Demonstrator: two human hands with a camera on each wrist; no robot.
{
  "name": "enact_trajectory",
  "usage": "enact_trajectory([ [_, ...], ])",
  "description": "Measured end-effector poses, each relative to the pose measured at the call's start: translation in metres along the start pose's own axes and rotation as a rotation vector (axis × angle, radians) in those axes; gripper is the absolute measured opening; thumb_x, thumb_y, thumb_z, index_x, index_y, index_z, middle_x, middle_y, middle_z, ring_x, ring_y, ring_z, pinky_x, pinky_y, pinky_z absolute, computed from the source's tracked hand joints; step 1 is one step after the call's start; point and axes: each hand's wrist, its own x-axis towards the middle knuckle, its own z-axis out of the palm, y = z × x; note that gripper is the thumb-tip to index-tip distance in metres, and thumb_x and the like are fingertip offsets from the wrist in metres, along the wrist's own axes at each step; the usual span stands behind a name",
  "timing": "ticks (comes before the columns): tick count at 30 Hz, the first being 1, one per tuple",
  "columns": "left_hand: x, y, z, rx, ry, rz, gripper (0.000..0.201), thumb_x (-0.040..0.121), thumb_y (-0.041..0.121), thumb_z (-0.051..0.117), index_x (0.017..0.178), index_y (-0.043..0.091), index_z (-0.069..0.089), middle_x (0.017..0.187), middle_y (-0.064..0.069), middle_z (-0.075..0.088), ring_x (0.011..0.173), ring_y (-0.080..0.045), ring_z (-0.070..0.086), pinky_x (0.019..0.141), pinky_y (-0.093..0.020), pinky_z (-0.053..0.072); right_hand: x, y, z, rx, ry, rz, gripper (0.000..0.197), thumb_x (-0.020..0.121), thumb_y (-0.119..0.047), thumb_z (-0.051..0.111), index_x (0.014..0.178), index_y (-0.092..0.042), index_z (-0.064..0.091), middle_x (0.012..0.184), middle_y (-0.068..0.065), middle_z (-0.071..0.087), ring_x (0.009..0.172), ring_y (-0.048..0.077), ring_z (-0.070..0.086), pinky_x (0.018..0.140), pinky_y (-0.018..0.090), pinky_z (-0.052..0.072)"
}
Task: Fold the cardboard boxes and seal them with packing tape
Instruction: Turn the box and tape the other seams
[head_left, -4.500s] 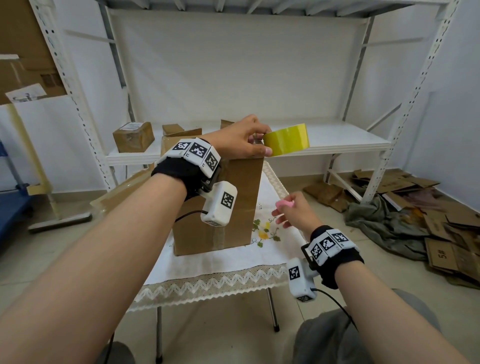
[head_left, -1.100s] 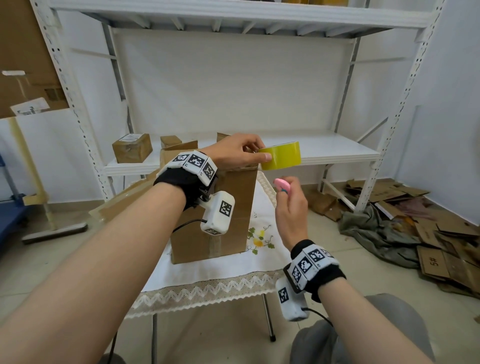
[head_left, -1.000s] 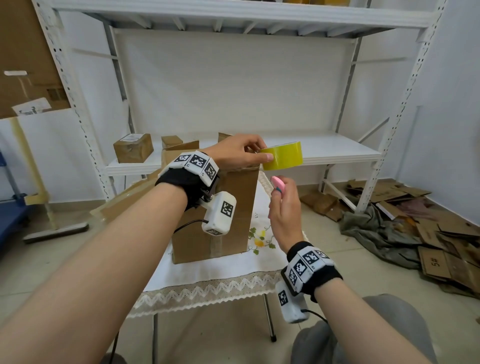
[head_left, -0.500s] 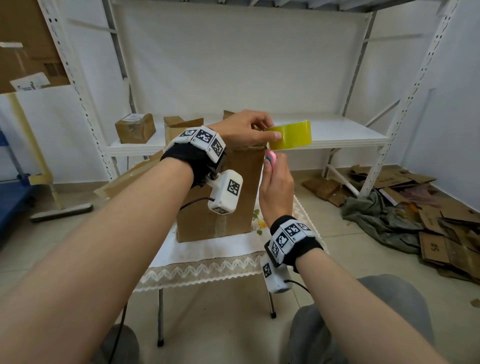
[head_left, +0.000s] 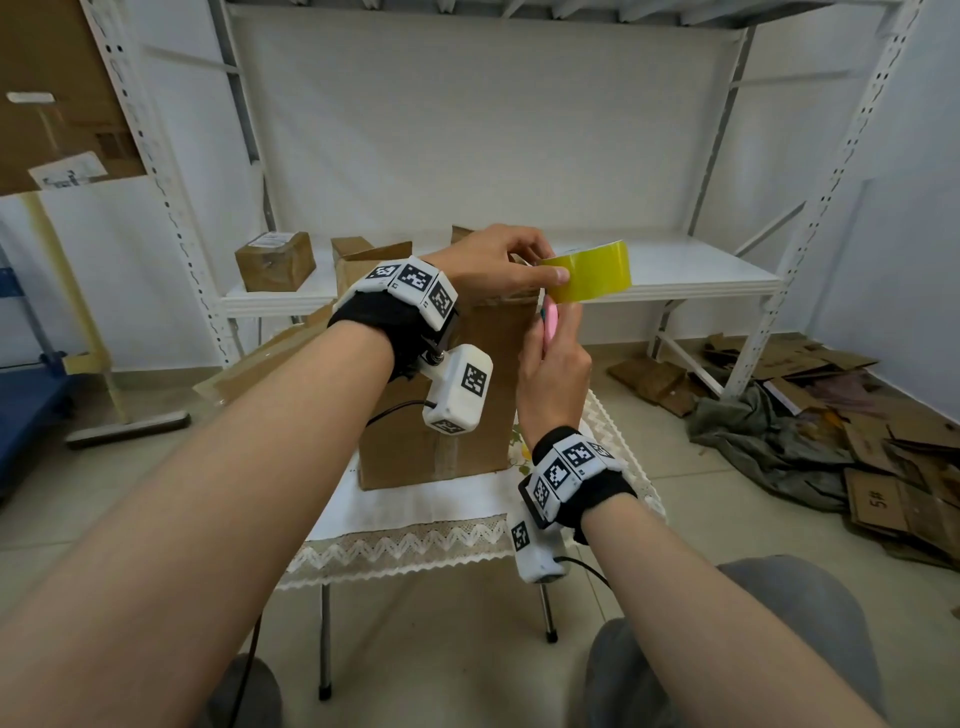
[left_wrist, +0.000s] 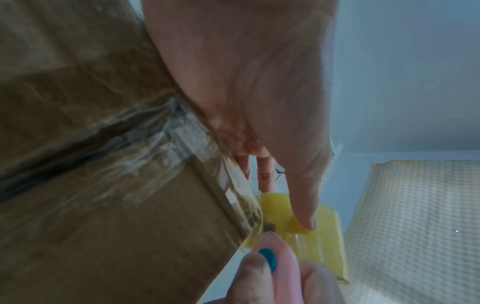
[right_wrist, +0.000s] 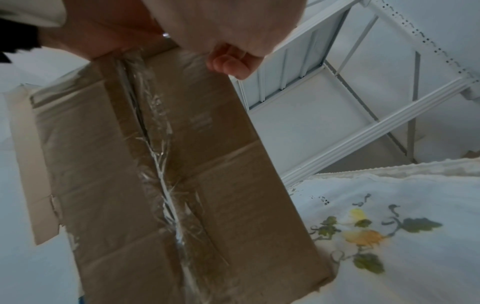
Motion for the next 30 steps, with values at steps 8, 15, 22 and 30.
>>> enact_trajectory([
  [8, -0.002, 0.000, -0.002, 0.004, -0.014, 0.006, 0.035, 0.092, 0.047, 0.066, 0.114, 0.020, 0.065, 0.113, 0.002, 0.067, 0.103, -0.015, 0.064, 0.092, -0.032, 0.052, 0.000, 0.000, 0.000, -0.063, -0.020, 0.007, 0.025, 0.105, -0.023, 0.044, 0.123, -0.007, 0.050, 0.078, 0.016, 0.064, 0.066, 0.037, 0.061, 0.055, 0.042, 0.049],
  [15, -0.003, 0.002, -0.002, 0.010, -0.022, 0.011, 0.037, 0.093, 0.045, 0.065, 0.116, 0.018, 0.064, 0.116, 0.001, 0.066, 0.099, -0.012, 0.063, 0.087, -0.027, 0.050, -0.003, 0.003, -0.004, -0.091, -0.048, -0.013, 0.021, 0.105, -0.023, 0.044, 0.118, -0.007, 0.049, 0.076, 0.015, 0.062, 0.063, 0.037, 0.059, 0.055, 0.043, 0.049],
  [22, -0.004, 0.001, -0.001, 0.028, -0.018, 0.005, 0.038, 0.092, 0.049, 0.065, 0.116, 0.019, 0.065, 0.116, 0.002, 0.066, 0.097, -0.009, 0.061, 0.084, -0.025, 0.050, -0.018, 0.026, -0.008, -0.165, -0.256, 0.220, 0.024, 0.106, -0.030, 0.042, 0.111, -0.011, 0.055, 0.081, 0.010, 0.061, 0.074, 0.034, 0.059, 0.062, 0.040, 0.046],
  [30, -0.006, 0.003, -0.001, 0.004, -0.028, -0.007, 0.037, 0.092, 0.049, 0.065, 0.115, 0.020, 0.065, 0.117, 0.001, 0.065, 0.101, -0.012, 0.061, 0.088, -0.026, 0.048, -0.011, 0.098, -0.001, -0.045, -0.488, 1.008, 0.027, 0.102, -0.018, 0.048, 0.097, 0.005, 0.062, 0.088, 0.020, 0.060, 0.053, 0.025, 0.055, 0.057, 0.034, 0.052],
])
